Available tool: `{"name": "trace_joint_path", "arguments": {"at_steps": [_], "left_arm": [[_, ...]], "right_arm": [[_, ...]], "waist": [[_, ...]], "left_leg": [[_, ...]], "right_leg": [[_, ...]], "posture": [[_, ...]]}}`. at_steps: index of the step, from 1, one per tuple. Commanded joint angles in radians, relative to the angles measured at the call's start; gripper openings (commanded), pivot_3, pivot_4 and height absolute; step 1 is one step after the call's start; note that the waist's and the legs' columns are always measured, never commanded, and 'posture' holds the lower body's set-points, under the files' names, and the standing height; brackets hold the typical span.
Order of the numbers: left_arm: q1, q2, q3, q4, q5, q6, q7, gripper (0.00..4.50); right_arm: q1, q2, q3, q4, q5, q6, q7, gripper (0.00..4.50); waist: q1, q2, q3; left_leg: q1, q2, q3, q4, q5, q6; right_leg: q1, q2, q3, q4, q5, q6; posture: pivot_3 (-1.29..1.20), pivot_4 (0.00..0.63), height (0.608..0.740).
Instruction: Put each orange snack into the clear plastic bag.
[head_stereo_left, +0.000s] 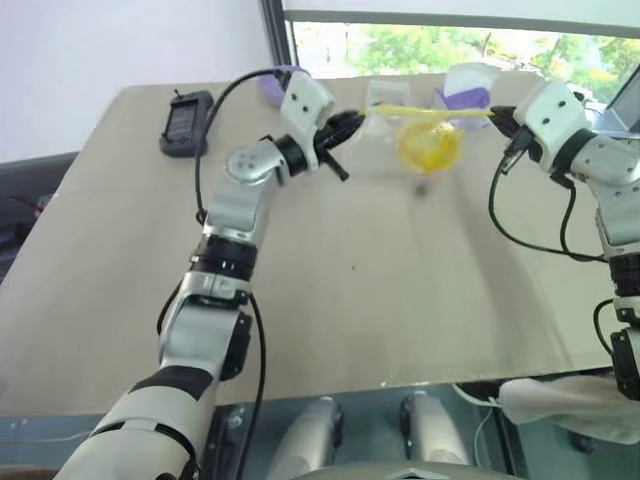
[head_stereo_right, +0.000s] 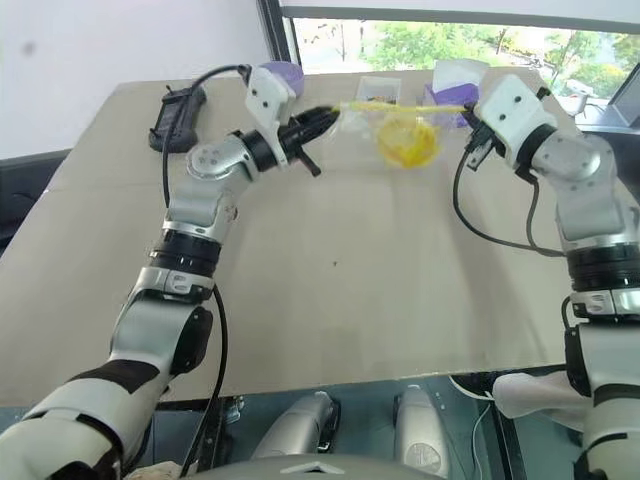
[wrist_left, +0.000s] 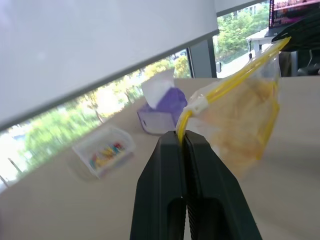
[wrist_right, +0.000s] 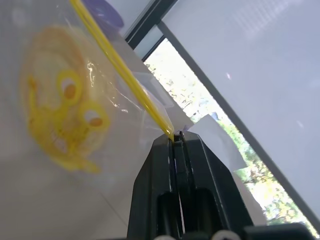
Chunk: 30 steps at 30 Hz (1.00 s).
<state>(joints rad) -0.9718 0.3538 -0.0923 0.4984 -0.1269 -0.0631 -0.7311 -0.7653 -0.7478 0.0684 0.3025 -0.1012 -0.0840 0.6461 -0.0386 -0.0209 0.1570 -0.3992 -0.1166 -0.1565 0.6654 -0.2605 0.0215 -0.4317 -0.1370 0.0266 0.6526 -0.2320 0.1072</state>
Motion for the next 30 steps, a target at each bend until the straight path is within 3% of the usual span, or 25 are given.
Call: {"name": "trace_joint_path", "arguments": {"at_steps": [1, 6, 10, 13, 16, 19, 25, 30], "left_arm": [[0.131, 0.030, -0.063, -0.042, 0.073, -0.129, -0.052, 0.00], [0.332, 0.055, -0.155, -0.180, 0.146, -0.176, -0.088, 0.00], [0.396, 0.083, -0.159, -0.267, 0.159, -0.142, -0.102, 0.00], [0.410, 0.097, -0.155, -0.288, 0.170, -0.131, -0.096, 0.00], [0.408, 0.102, -0.156, -0.241, 0.181, -0.169, -0.086, 0.00], [0.405, 0.102, -0.154, -0.220, 0.189, -0.192, -0.080, 0.00], [0.400, 0.111, -0.144, -0.217, 0.175, -0.203, -0.092, 0.00], [0.379, 0.120, -0.133, -0.245, 0.165, -0.190, -0.103, 0.00]], "right_arm": [[0.167, 0.001, 0.011, -0.098, -0.021, -0.027, -0.005, 0.06], [0.422, 0.059, 0.059, -0.254, -0.081, -0.001, -0.050, 0.06], [0.516, 0.066, 0.064, -0.342, -0.089, 0.046, -0.030, 0.06], [0.540, 0.041, 0.051, -0.370, -0.070, 0.081, 0.018, 0.06], [0.552, 0.023, 0.022, -0.383, -0.074, 0.068, 0.006, 0.84], [0.585, -0.002, -0.034, -0.433, -0.043, 0.082, 0.010, 2.32], [0.545, -0.037, -0.073, -0.578, 0.049, 0.123, 0.085, 2.32], [0.355, 0.106, 0.104, -0.666, 0.031, 0.222, 0.103, 2.32]], "waist": [[-0.002, 0.001, 0.000], [-0.004, 0.002, 0.001], [0.005, 0.003, 0.001], [0.009, 0.004, 0.002], [0.010, 0.004, 0.002], [0.012, 0.004, 0.002], [0.016, 0.004, 0.002], [0.014, 0.003, 0.002]], "left_leg": [[0.000, 0.000, 0.000, 0.000, 0.000, 0.000], [-0.002, -0.002, 0.001, -0.001, -0.001, 0.002], [-0.002, -0.002, 0.001, 0.005, -0.001, 0.002], [0.014, -0.001, 0.001, 0.004, -0.004, 0.006], [0.022, -0.001, 0.001, 0.004, -0.004, 0.007], [0.020, -0.001, 0.000, 0.004, -0.002, 0.004], [0.017, -0.001, 0.001, 0.003, -0.002, 0.004], [0.017, 0.001, 0.001, 0.003, -0.002, 0.004]], "right_leg": [[0.000, 0.000, 0.000, 0.000, 0.000, 0.000], [-0.003, -0.001, 0.001, 0.000, 0.000, 0.000], [-0.005, -0.001, 0.002, 0.009, 0.001, 0.001], [0.011, 0.001, 0.002, 0.007, 0.002, 0.001], [0.021, 0.001, 0.002, 0.005, 0.002, 0.001], [0.018, 0.001, 0.001, 0.005, 0.002, 0.001], [0.016, 0.001, 0.001, 0.002, 0.002, 0.001], [0.017, 0.002, 0.001, 0.001, 0.002, 0.001]], "posture": [[0.00, 0.150, 0.740], [0.00, 0.150, 0.740], [0.00, 0.150, 0.740], [0.00, 0.150, 0.740], [0.00, 0.150, 0.740], [0.00, 0.150, 0.740], [0.00, 0.150, 0.740], [0.00, 0.150, 0.740]]}}
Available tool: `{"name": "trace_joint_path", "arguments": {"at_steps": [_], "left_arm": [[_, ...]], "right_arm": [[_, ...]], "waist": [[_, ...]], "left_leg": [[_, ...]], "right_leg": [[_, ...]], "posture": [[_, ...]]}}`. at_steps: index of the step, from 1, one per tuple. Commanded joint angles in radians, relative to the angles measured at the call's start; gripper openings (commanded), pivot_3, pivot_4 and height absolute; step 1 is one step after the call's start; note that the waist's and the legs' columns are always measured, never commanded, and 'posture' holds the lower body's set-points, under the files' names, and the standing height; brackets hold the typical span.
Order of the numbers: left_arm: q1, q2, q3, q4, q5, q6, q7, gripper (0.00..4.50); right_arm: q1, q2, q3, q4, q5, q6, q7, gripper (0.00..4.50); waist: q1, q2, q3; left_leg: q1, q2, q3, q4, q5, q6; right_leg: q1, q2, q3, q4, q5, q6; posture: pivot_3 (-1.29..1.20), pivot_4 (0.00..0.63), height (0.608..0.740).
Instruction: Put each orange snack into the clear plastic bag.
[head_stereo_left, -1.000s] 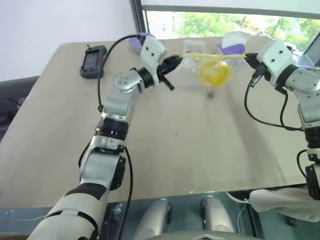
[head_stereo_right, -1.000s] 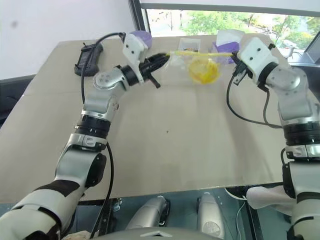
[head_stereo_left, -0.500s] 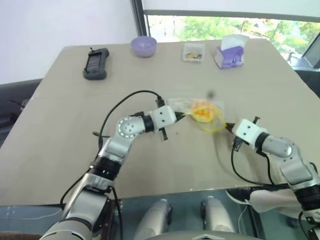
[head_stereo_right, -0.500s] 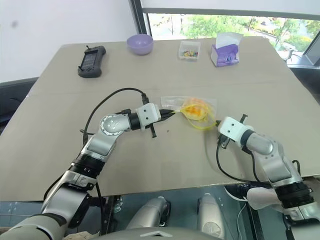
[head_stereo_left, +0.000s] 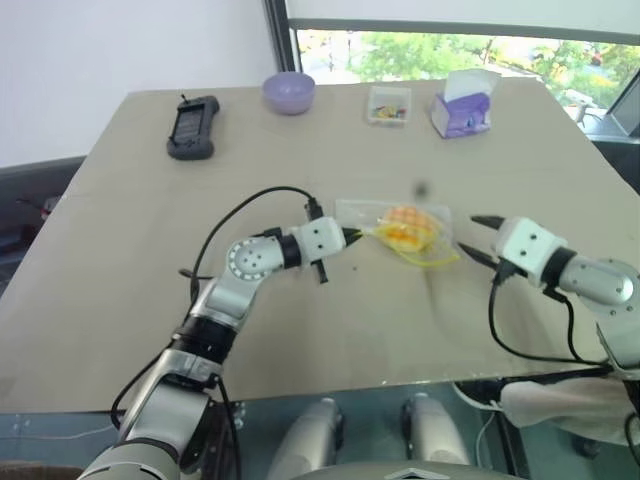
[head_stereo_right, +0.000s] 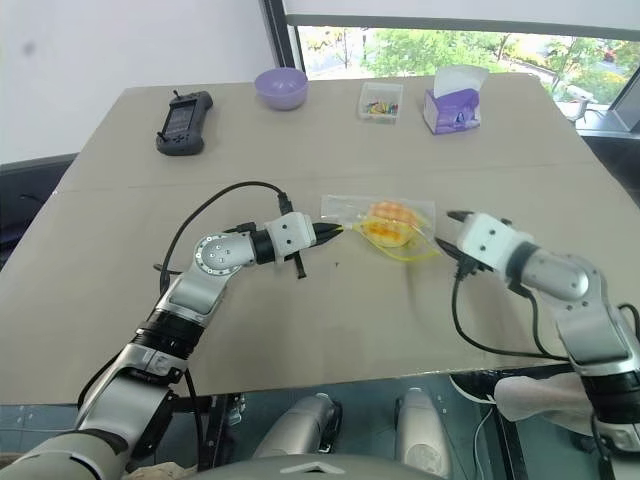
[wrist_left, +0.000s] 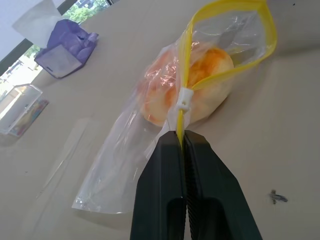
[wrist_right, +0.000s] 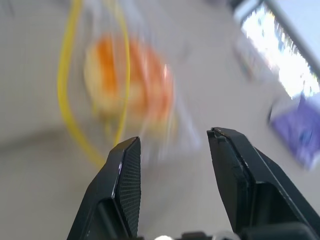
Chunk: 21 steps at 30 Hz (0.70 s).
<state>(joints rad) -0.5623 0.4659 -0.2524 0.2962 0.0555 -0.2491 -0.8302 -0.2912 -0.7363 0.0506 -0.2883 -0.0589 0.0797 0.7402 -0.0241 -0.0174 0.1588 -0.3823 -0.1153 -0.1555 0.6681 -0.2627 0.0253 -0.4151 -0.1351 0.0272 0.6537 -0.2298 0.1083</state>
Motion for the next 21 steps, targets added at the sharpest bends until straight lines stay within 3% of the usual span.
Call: {"name": "trace_joint_path", "arguments": {"at_steps": [1, 4, 9, 12, 17, 18, 21], "left_arm": [[-0.034, 0.009, 0.031, -0.052, -0.023, 0.005, -0.008, 0.00], [-0.040, 0.015, 0.038, -0.076, -0.033, 0.023, -0.021, 0.00], [-0.045, 0.027, 0.046, -0.106, -0.062, 0.066, -0.053, 0.00], [-0.050, 0.030, 0.051, -0.112, -0.078, 0.083, -0.069, 0.00], [-0.062, 0.040, 0.062, -0.120, -0.091, 0.107, -0.085, 0.00], [-0.064, 0.041, 0.064, -0.120, -0.093, 0.110, -0.087, 0.00], [-0.065, 0.042, 0.069, -0.119, -0.095, 0.114, -0.091, 0.00]], "right_arm": [[-0.157, 0.142, 0.166, -0.064, -0.029, 0.079, -0.001, 2.32], [-0.229, 0.218, 0.256, -0.006, -0.094, 0.073, -0.013, 2.32], [-0.302, 0.254, 0.322, 0.081, -0.151, 0.017, -0.009, 2.32], [-0.322, 0.271, 0.338, 0.115, -0.187, -0.003, -0.025, 1.67], [-0.350, 0.290, 0.334, 0.136, -0.219, -0.002, -0.028, 1.67], [-0.352, 0.292, 0.334, 0.136, -0.224, -0.001, -0.028, 1.18], [-0.355, 0.290, 0.336, 0.135, -0.242, 0.001, -0.024, 1.18]], "waist": [[-0.007, -0.001, 0.000], [0.000, -0.001, 0.000], [0.012, -0.001, 0.000], [0.010, -0.001, 0.000], [0.006, -0.001, 0.000], [0.006, -0.001, 0.000], [0.007, -0.001, 0.000]], "left_leg": [[0.000, 0.000, 0.000, 0.000, 0.000, 0.000], [0.000, 0.001, -0.002, 0.000, 0.000, 0.000], [-0.003, -0.002, -0.003, 0.000, 0.000, 0.000], [-0.004, -0.002, -0.005, 0.000, 0.000, 0.000], [-0.004, -0.002, -0.004, -0.001, 0.000, 0.000], [-0.004, -0.001, -0.004, -0.001, 0.000, 0.000], [-0.004, -0.002, -0.005, -0.001, 0.000, 0.000]], "right_leg": [[0.000, 0.000, 0.000, 0.000, 0.000, 0.000], [0.000, 0.001, -0.001, 0.001, 0.000, 0.000], [-0.001, 0.000, -0.002, -0.003, 0.000, 0.000], [-0.001, 0.000, -0.004, -0.004, 0.000, 0.000], [-0.002, 0.000, -0.003, -0.004, 0.000, 0.000], [-0.002, 0.000, -0.004, -0.004, 0.000, 0.000], [-0.002, 0.000, -0.004, -0.004, 0.000, 0.000]], "posture": [[0.00, 0.150, 0.740], [0.00, 0.150, 0.740], [0.00, 0.150, 0.740], [0.00, 0.150, 0.740], [0.00, 0.150, 0.740], [0.00, 0.150, 0.740], [0.00, 0.150, 0.740]]}}
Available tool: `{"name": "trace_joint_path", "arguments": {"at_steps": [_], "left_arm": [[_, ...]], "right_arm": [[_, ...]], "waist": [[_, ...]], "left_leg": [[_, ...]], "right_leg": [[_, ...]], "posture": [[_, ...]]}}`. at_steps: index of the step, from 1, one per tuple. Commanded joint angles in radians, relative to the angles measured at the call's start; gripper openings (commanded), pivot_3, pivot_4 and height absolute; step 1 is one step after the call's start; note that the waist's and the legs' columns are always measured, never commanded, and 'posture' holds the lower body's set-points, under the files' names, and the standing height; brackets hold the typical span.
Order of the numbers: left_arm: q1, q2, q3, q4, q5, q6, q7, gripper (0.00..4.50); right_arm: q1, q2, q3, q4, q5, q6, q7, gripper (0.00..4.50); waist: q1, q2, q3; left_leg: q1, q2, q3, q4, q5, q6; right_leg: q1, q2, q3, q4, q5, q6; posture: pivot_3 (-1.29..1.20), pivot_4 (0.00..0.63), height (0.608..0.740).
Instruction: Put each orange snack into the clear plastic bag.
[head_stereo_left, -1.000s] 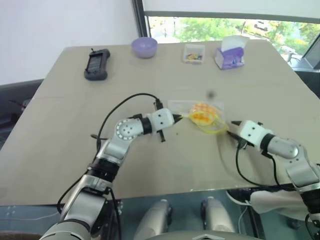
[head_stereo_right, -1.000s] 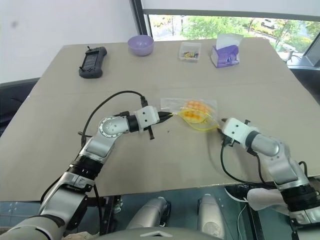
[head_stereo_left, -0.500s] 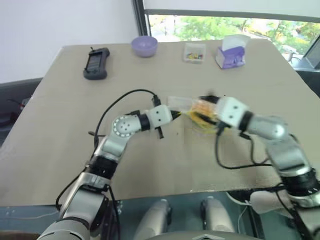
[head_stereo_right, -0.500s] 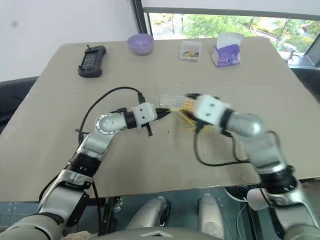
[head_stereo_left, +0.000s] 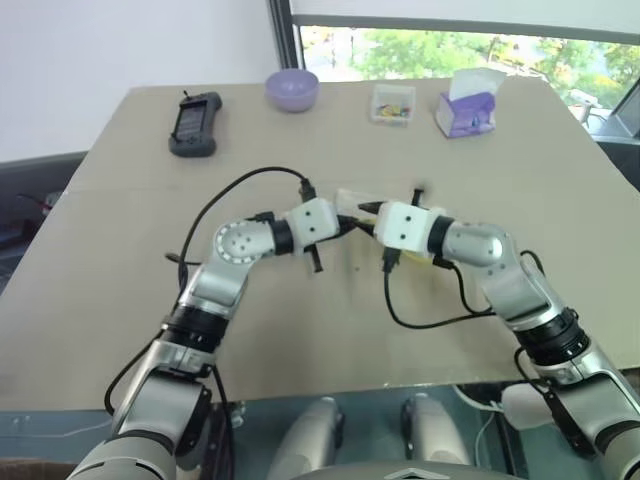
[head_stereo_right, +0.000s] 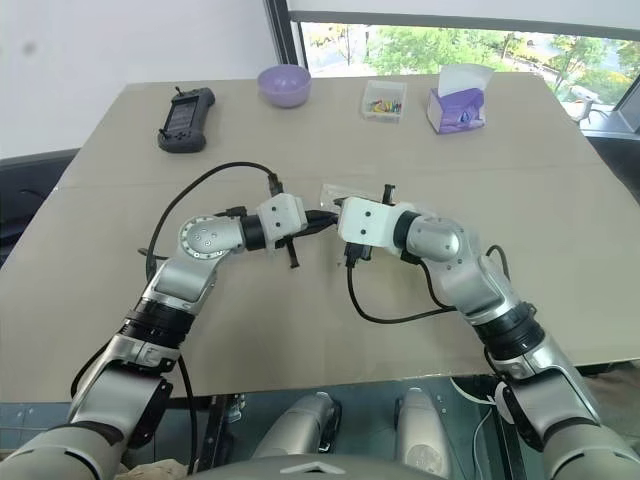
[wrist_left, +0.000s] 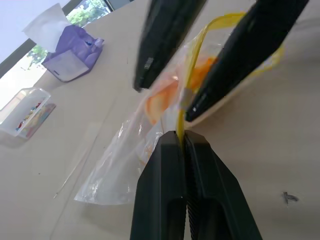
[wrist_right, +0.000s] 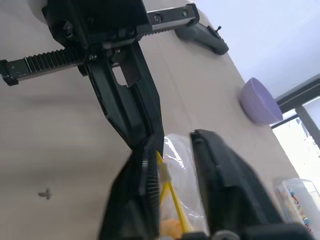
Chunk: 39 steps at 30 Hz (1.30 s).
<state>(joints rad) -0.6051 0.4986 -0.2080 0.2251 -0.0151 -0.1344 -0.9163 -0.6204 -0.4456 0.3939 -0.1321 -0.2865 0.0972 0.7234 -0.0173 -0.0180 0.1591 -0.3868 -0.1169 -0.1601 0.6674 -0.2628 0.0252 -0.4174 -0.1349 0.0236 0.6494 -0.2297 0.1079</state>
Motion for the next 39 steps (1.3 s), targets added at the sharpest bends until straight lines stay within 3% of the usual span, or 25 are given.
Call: {"name": "trace_joint_path", "arguments": {"at_steps": [1, 24, 28, 39], "left_arm": [[-0.021, 0.009, 0.026, -0.048, -0.025, 0.000, -0.006, 0.00], [-0.023, 0.006, 0.024, -0.039, -0.014, -0.016, 0.010, 0.00], [-0.026, 0.005, 0.022, -0.044, -0.012, -0.011, 0.010, 0.00], [-0.031, 0.005, 0.019, -0.047, -0.008, -0.004, 0.012, 0.00]], "right_arm": [[-0.026, -0.002, -0.008, -0.021, -0.020, -0.016, -0.005, 1.18], [-0.019, 0.003, 0.003, 0.051, -0.090, -0.081, -0.001, 1.18], [-0.020, 0.010, 0.001, 0.059, -0.089, -0.092, -0.007, 0.08], [-0.020, 0.024, -0.005, 0.062, -0.072, -0.081, -0.002, 0.08]], "waist": [[0.000, 0.000, 0.000], [0.000, 0.000, 0.000], [0.000, 0.000, 0.000], [0.000, 0.000, 0.000]], "left_leg": [[0.000, 0.000, 0.000, 0.000, 0.000, 0.000], [0.000, 0.000, 0.000, 0.000, 0.000, 0.000], [0.000, 0.000, 0.000, 0.000, 0.000, 0.000], [0.000, 0.000, 0.000, 0.000, 0.000, 0.000]], "right_leg": [[0.000, 0.000, 0.000, 0.000, 0.000, 0.000], [0.000, 0.000, 0.000, 0.000, 0.000, 0.000], [0.000, 0.000, 0.000, 0.000, 0.000, 0.000], [0.000, 0.000, 0.000, 0.000, 0.000, 0.000]], "posture": [[0.00, 0.150, 0.740], [0.00, 0.150, 0.740], [0.00, 0.150, 0.740], [0.00, 0.150, 0.740]]}}
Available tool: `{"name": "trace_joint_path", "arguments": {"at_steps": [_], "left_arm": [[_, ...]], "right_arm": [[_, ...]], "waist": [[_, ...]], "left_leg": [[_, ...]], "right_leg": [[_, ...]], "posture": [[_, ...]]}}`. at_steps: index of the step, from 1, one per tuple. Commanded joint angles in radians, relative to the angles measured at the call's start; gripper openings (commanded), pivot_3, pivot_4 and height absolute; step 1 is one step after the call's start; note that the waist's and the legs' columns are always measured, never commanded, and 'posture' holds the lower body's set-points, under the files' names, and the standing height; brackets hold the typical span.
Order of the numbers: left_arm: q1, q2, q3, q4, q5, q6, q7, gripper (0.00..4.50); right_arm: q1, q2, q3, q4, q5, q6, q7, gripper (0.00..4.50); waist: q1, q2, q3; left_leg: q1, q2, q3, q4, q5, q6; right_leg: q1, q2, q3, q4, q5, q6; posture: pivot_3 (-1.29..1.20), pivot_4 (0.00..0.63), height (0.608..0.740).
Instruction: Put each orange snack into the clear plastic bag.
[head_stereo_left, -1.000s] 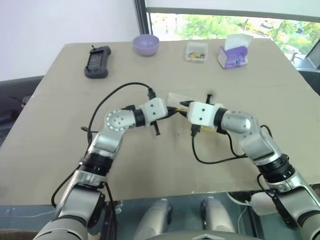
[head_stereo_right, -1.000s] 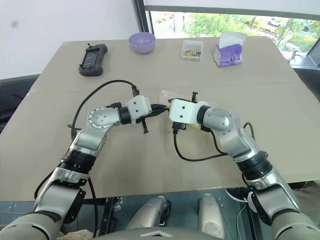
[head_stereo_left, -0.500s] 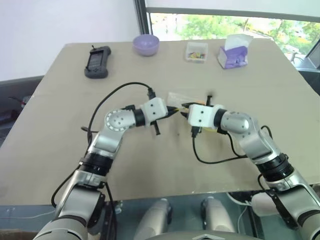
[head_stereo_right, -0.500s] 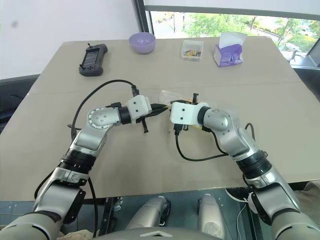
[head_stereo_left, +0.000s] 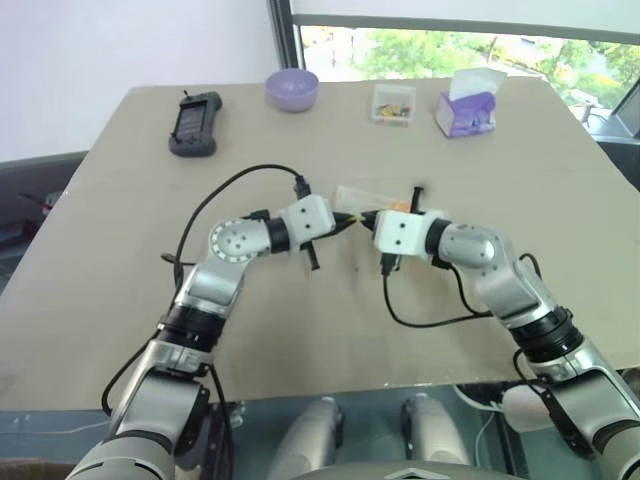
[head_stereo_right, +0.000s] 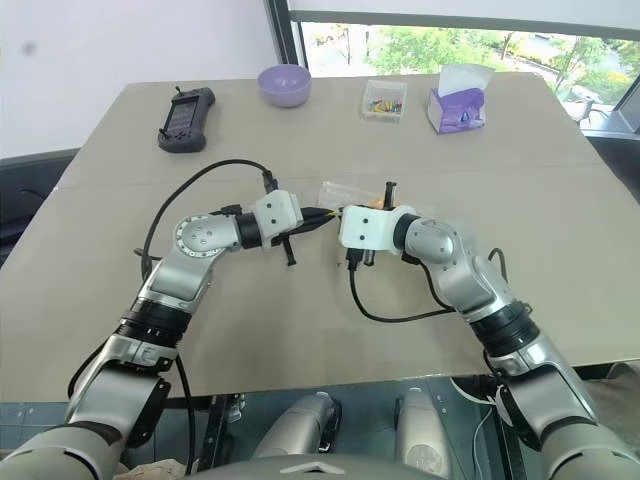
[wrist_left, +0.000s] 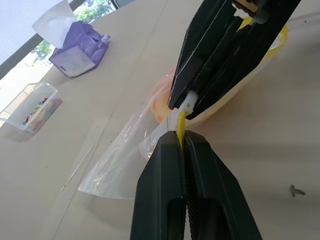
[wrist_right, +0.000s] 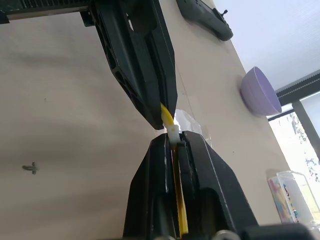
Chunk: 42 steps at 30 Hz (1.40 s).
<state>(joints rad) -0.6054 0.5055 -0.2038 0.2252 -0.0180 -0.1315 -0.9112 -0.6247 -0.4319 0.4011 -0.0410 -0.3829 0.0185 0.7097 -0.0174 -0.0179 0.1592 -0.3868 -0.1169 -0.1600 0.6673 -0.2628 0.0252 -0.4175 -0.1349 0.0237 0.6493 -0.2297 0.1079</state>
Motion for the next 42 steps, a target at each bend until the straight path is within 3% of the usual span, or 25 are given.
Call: {"name": "trace_joint_path", "arguments": {"at_steps": [1, 19, 20, 21, 28, 33, 41, 42], "left_arm": [[-0.030, -0.002, 0.015, -0.048, -0.006, -0.006, 0.007, 0.00], [-0.021, -0.009, 0.014, -0.054, -0.003, -0.009, 0.013, 0.00], [-0.020, -0.009, 0.014, -0.054, -0.003, -0.009, 0.014, 0.00], [-0.020, -0.010, 0.013, -0.053, -0.002, -0.010, 0.014, 0.00], [-0.020, -0.010, 0.014, -0.051, -0.001, -0.014, 0.013, 0.00], [-0.022, -0.010, 0.013, -0.040, 0.002, -0.020, 0.014, 0.00], [-0.027, -0.014, 0.014, -0.031, 0.007, -0.025, 0.016, 0.00], [-0.027, -0.014, 0.014, -0.031, 0.007, -0.026, 0.017, 0.00]], "right_arm": [[-0.015, 0.012, -0.012, -0.032, 0.030, 0.002, 0.019, 0.08], [-0.025, 0.012, -0.028, -0.094, 0.048, 0.055, 0.057, 0.08], [-0.025, 0.013, -0.028, -0.097, 0.046, 0.058, 0.057, 0.72], [-0.027, 0.014, -0.028, -0.098, 0.043, 0.060, 0.055, 0.86], [-0.033, 0.017, -0.027, -0.100, 0.027, 0.056, 0.041, 3.86], [-0.027, 0.022, -0.024, -0.088, 0.018, 0.048, 0.028, 3.86], [-0.016, 0.020, -0.021, -0.069, 0.010, 0.027, 0.019, 0.12], [-0.016, 0.019, -0.022, -0.069, 0.010, 0.026, 0.019, 0.04]], "waist": [[0.000, 0.000, 0.000], [0.000, 0.000, 0.000], [0.000, 0.000, 0.000], [0.000, 0.000, 0.000], [0.000, 0.000, 0.000], [0.000, 0.000, 0.000], [0.000, 0.000, 0.000], [0.000, 0.000, 0.000]], "left_leg": [[0.000, 0.000, 0.000, 0.000, 0.000, 0.000], [0.000, 0.000, 0.000, 0.000, 0.000, 0.000], [0.000, 0.000, 0.000, 0.000, 0.000, 0.000], [0.000, 0.000, 0.000, 0.000, 0.000, 0.000], [0.000, 0.000, 0.000, 0.000, 0.000, 0.000], [0.000, 0.000, 0.000, 0.000, 0.000, 0.000], [0.000, 0.000, 0.000, 0.000, 0.000, 0.000], [0.000, 0.000, 0.000, 0.000, 0.000, 0.000]], "right_leg": [[0.000, 0.000, 0.000, 0.000, 0.000, 0.000], [0.000, 0.000, 0.000, 0.000, 0.000, 0.000], [0.000, 0.000, 0.000, 0.000, 0.000, 0.000], [0.000, 0.000, 0.000, 0.000, 0.000, 0.000], [0.000, 0.000, 0.000, 0.000, 0.000, 0.000], [0.000, 0.000, 0.000, 0.000, 0.000, 0.000], [0.000, 0.000, 0.000, 0.000, 0.000, 0.000], [0.000, 0.000, 0.000, 0.000, 0.000, 0.000]], "posture": [[0.00, 0.150, 0.740], [0.00, 0.150, 0.740], [0.00, 0.150, 0.740], [0.00, 0.150, 0.740], [0.00, 0.150, 0.740], [0.00, 0.150, 0.740], [0.00, 0.150, 0.740], [0.00, 0.150, 0.740]]}}
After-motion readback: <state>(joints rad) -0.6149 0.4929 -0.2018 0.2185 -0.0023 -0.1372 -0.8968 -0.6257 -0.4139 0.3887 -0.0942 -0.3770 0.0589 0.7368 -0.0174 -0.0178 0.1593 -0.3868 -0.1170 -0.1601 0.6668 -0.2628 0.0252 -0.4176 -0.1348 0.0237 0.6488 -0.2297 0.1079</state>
